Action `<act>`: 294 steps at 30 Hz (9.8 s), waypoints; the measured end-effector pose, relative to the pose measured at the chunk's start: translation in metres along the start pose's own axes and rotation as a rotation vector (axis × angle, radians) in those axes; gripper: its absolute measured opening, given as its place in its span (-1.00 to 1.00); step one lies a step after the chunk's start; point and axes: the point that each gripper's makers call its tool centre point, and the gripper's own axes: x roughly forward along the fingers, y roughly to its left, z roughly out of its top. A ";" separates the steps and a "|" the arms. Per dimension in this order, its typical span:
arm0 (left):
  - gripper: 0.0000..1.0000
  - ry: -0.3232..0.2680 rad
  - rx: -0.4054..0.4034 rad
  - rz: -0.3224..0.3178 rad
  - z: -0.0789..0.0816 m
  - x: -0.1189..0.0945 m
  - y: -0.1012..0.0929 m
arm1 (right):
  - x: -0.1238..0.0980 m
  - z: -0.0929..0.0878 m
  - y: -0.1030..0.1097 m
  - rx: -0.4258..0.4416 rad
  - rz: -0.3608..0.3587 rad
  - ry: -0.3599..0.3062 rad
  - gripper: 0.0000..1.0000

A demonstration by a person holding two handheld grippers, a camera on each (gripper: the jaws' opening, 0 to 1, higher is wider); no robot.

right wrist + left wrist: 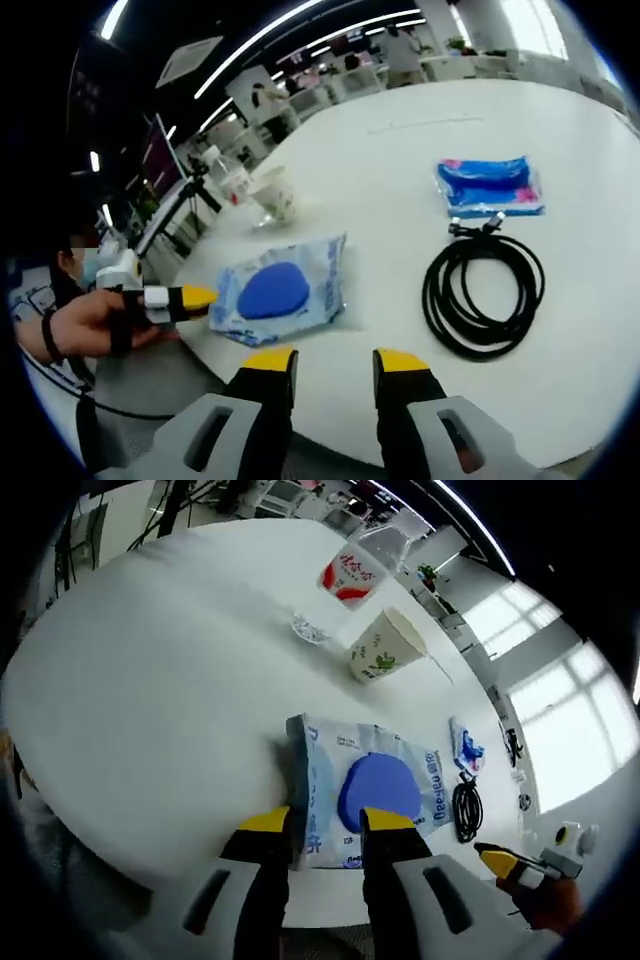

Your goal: Arrange the tabletop items into an orderly group along one side of the table until the central work area is clear of visible clutter.

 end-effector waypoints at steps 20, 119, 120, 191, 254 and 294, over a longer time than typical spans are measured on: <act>-0.68 0.017 0.002 0.044 -0.012 -0.002 0.007 | 0.057 0.020 0.016 -0.016 0.059 0.084 -0.26; -1.00 -0.022 0.117 -0.202 0.045 0.042 -0.122 | -0.048 0.034 -0.030 0.111 -0.063 -0.129 -1.00; -1.00 -0.028 0.114 -0.203 0.048 0.042 -0.122 | -0.048 0.037 -0.029 0.103 -0.059 -0.130 -1.00; -1.00 -0.141 -0.182 -0.142 0.089 0.112 -0.098 | 0.090 0.132 -0.103 -0.093 -0.088 -0.038 -1.00; -0.77 0.006 -0.083 -0.229 -0.007 0.108 -0.136 | -0.034 0.053 -0.152 0.219 -0.224 -0.200 -0.83; -0.67 0.168 -0.008 -0.373 -0.076 0.129 -0.235 | -0.030 0.031 -0.170 0.260 -0.159 -0.137 -0.72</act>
